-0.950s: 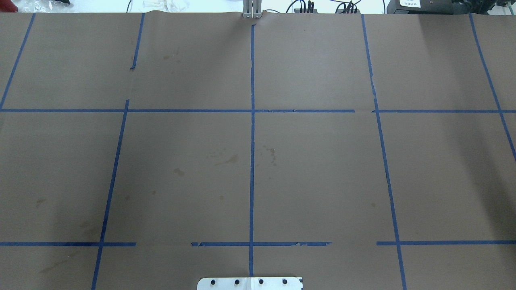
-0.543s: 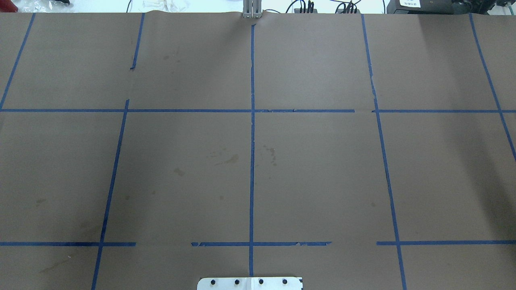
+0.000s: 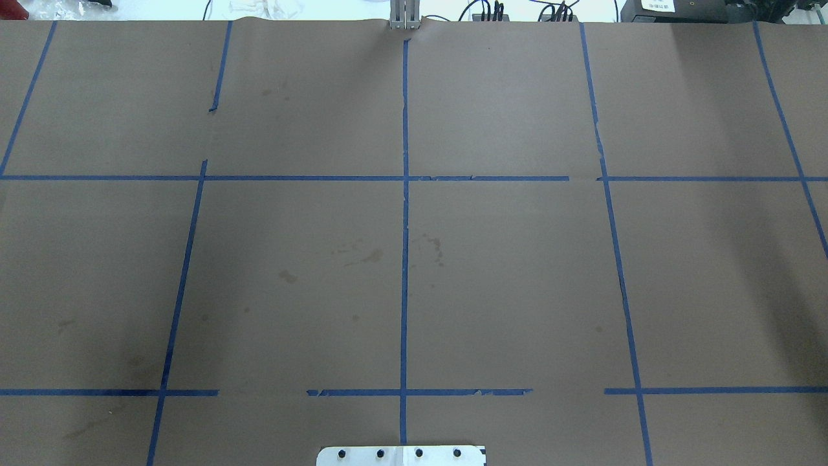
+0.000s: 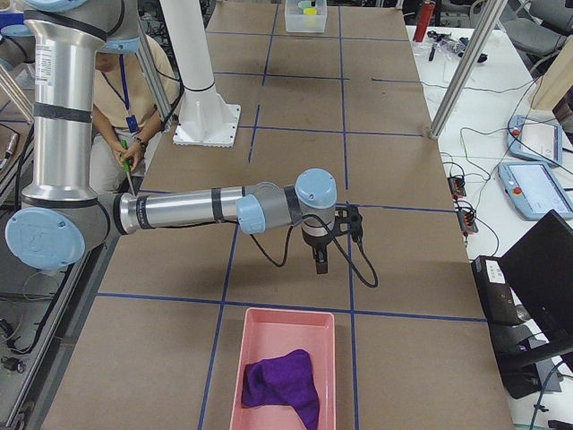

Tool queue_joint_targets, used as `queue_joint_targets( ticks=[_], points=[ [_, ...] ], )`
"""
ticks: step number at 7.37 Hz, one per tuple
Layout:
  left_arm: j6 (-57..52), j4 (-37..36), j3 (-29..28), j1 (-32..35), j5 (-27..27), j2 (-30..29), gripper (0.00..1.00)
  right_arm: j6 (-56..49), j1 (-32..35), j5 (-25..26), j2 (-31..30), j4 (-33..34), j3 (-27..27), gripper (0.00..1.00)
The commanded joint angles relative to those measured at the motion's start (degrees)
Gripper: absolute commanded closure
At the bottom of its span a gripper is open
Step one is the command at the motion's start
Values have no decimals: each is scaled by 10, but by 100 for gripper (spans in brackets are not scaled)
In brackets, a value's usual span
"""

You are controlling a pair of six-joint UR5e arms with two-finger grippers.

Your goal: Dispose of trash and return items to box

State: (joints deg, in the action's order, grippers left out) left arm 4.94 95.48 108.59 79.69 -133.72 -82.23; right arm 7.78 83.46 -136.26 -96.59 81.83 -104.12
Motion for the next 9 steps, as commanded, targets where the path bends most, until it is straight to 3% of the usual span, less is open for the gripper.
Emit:
queue_joint_targets(
  ticks=[1, 5, 7, 9],
  points=[
    [-19, 0, -35, 5, 0, -33, 0, -3, -7, 0, -7, -1, -6, 0],
    [-19, 6, -38, 28, -1, -23, 0, -4, -23, 0, -12, 8, -24, 0],
    [-19, 1, -39, 28, -4, -25, 0, -6, -55, 0, -8, 65, -55, 0],
    [-19, 1, -41, 27, -5, -28, 0, -25, -51, 6, -13, 69, -57, 0]
  ],
)
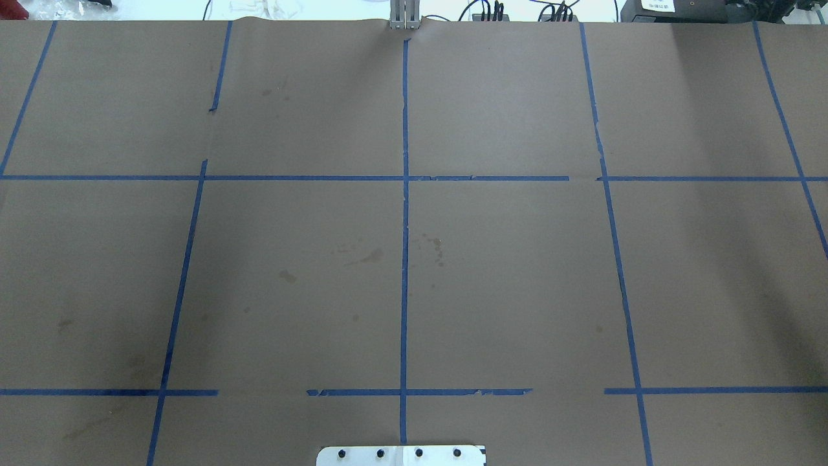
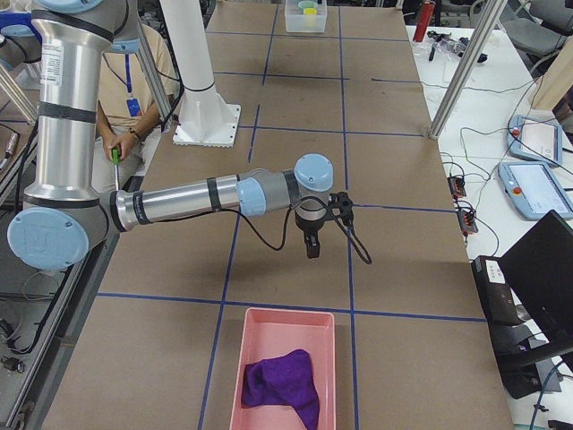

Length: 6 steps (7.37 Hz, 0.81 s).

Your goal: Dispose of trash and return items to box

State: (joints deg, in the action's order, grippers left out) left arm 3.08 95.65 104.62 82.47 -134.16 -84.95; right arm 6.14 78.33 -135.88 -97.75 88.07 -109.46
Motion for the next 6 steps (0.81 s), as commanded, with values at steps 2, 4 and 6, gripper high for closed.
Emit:
queue_joint_targets(
  ticks=[2, 4, 6],
  points=[
    [0, 0, -2, 0, -1, 1, 0, -9, 2, 4, 0, 6, 0, 0],
    [0, 0, 8, 1, -2, 4, 0, -8, 5, 4, 8, 5, 0, 0],
    [2, 5, 5, 1, -1, 1, 0, -8, 9, 4, 6, 5, 4, 0]
  ],
)
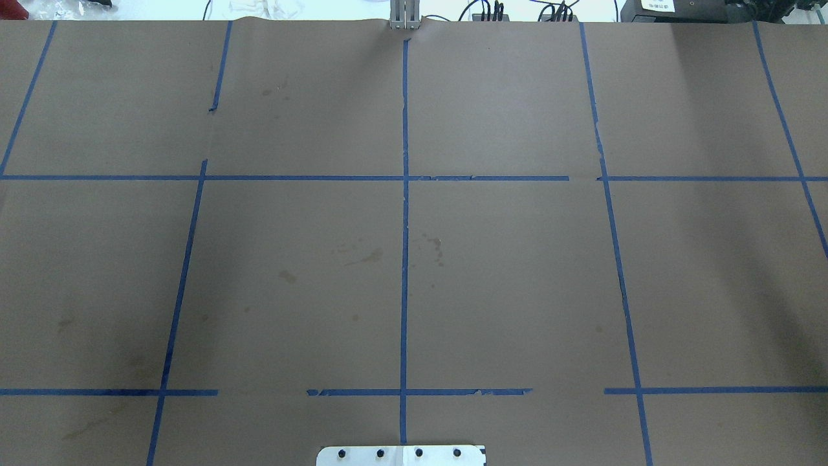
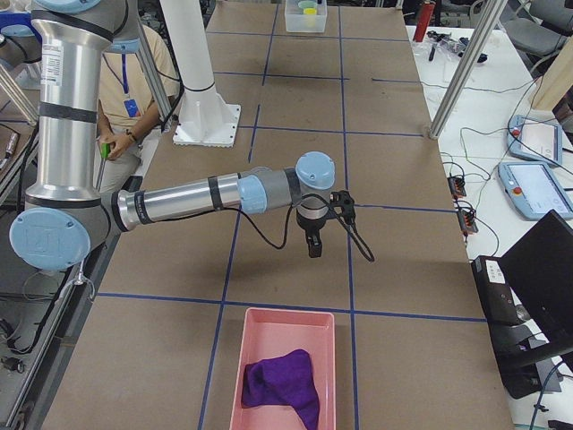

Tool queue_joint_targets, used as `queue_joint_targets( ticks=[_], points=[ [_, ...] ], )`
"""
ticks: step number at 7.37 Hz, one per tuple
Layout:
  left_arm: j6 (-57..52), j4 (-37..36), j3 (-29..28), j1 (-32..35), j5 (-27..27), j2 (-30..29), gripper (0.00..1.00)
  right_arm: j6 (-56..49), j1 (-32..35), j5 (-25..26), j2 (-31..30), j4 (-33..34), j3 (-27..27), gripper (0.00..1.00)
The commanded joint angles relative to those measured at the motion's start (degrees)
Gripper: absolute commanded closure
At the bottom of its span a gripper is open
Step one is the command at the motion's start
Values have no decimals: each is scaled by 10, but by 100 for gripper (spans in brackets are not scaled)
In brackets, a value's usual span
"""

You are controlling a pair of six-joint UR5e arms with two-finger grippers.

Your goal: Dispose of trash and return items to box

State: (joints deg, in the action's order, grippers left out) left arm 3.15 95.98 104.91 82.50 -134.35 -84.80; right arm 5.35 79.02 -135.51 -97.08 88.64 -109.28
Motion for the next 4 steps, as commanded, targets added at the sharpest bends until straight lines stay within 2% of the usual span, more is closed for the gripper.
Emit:
queue_joint_targets(
  ticks=[1, 4],
  points=[
    [0, 2, -2, -1, 1, -1, 0, 0, 2, 7, -6, 0, 1, 0],
    [-1, 0, -6, -1, 1, -8, 0, -1, 2, 9, 2, -1, 6, 0]
  ],
)
